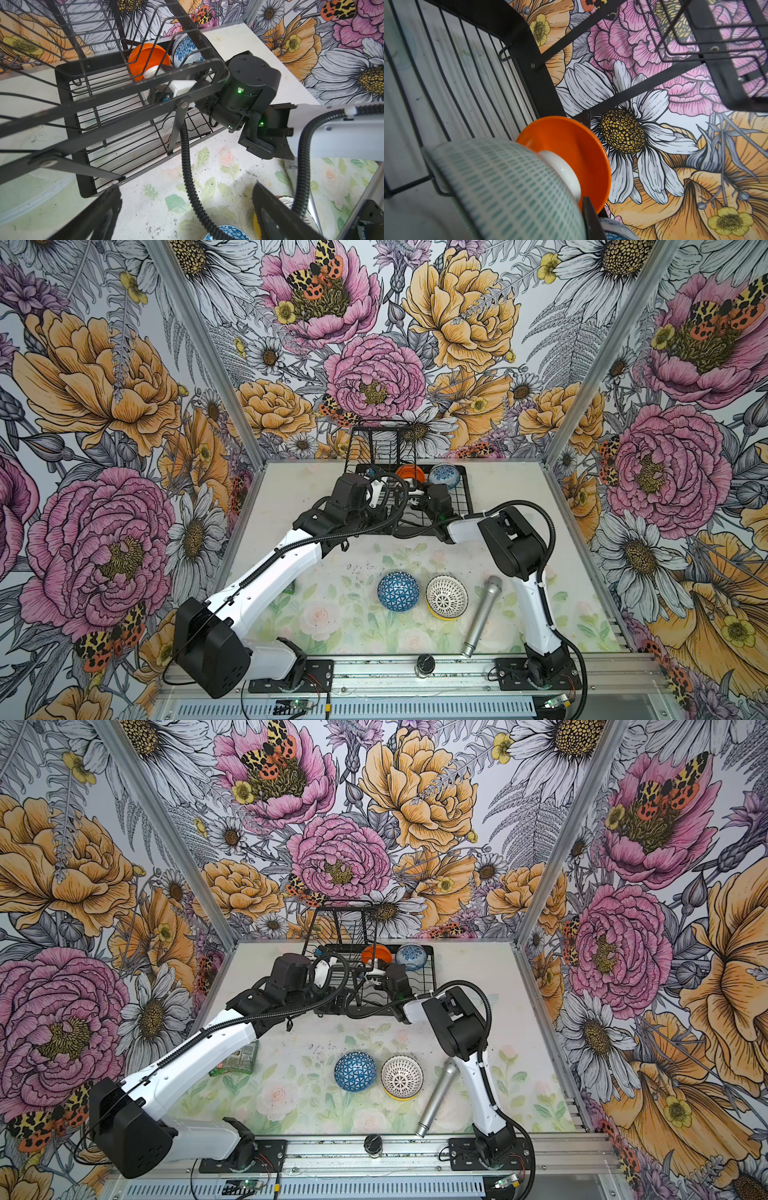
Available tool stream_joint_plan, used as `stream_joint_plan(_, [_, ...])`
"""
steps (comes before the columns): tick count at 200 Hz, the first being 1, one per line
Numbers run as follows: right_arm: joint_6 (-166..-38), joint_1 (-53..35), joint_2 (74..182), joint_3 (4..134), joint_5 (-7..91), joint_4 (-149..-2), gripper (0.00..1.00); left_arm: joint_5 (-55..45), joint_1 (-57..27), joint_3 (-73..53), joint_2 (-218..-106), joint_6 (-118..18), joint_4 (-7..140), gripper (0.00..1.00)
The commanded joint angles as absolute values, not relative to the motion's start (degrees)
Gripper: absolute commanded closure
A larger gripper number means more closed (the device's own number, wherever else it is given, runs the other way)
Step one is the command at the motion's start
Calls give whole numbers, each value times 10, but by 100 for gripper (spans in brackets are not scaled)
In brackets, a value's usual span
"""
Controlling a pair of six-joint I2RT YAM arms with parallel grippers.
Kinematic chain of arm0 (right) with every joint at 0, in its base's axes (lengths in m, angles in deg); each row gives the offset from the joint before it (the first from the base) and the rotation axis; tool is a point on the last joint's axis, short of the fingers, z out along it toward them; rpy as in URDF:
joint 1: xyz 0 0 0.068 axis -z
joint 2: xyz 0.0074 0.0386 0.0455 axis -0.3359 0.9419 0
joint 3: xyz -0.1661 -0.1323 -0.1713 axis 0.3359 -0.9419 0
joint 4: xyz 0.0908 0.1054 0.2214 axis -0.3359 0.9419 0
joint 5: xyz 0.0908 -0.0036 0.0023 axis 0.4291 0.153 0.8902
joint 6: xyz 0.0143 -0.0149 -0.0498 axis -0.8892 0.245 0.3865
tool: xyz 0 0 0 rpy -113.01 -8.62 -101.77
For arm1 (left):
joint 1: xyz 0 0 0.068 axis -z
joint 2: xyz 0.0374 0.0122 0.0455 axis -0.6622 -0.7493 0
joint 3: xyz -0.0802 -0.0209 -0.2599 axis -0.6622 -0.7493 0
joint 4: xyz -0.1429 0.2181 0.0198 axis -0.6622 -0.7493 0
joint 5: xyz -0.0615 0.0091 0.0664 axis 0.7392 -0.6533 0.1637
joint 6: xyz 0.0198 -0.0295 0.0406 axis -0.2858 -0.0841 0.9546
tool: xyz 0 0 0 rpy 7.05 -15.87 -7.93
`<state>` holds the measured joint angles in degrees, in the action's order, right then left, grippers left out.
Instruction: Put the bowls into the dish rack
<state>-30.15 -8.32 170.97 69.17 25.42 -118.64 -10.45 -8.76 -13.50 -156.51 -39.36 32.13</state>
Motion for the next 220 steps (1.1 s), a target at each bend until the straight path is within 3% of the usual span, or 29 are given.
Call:
stream_joint_plan(1, [-302, -86, 1687, 689, 253, -1125, 100, -95, -92, -147, -1551, -403, 334, 1])
stream_joint_plan(49, [-312, -86, 1682, 710, 248, -1082, 100, -96, -92, -154, -1546, -407, 334, 1])
stream_joint_plan(144, [-315, -84, 1669, 713, 238, -1083, 78, -102, -87, -161, -1535, -413, 333, 1])
stream_joint_plan(154, [-314, -84, 1666, 713, 238, -1081, 73, -104, -86, -163, -1534, -413, 333, 1])
stream_joint_plan(170, [-311, -85, 1661, 711, 241, -1080, 52, -105, -84, -163, -1533, -413, 334, 1])
stream_joint_plan(200, [-310, -84, 1652, 704, 243, -1080, 30, -109, -83, -167, -1530, -413, 333, 1])
stream_joint_plan(220, [-310, -84, 1645, 699, 245, -1081, 10, -111, -81, -169, -1526, -414, 333, 1])
